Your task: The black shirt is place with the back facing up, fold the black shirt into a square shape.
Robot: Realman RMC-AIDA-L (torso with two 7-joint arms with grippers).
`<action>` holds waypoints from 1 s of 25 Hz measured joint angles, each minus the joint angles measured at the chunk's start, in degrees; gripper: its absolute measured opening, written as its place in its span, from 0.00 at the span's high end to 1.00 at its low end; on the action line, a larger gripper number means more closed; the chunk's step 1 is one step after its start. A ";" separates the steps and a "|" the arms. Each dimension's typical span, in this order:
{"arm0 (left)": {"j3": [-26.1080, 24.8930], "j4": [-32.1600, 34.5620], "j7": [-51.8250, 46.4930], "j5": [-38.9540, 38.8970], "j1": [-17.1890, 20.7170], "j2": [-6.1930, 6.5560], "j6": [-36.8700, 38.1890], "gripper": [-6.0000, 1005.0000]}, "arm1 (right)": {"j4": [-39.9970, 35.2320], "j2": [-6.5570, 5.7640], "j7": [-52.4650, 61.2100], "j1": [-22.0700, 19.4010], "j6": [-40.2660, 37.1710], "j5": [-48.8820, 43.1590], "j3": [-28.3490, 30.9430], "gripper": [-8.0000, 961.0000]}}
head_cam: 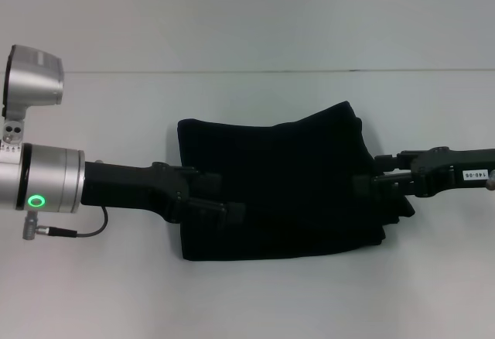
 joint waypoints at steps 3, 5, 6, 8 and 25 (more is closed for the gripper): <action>-0.03 0.00 0.00 -0.01 0.06 0.00 -0.02 0.09 | 0.00 0.00 0.00 0.02 0.00 0.00 -0.02 0.04; -0.07 0.04 0.00 -0.02 0.07 0.00 -0.12 0.09 | 0.00 0.00 0.00 0.03 -0.01 -0.01 -0.03 0.04; -0.09 0.05 0.00 -0.03 0.07 0.00 -0.26 0.09 | 0.00 0.00 0.00 0.06 -0.01 -0.01 -0.03 0.04; -0.10 0.07 0.00 -0.03 0.07 0.00 -0.61 0.09 | 0.00 0.00 0.00 0.18 0.05 -0.01 -0.09 0.04; -0.22 0.08 0.00 -0.06 0.43 0.02 -5.39 0.09 | 2.15 0.87 0.02 4.44 7.26 -0.05 -7.94 0.04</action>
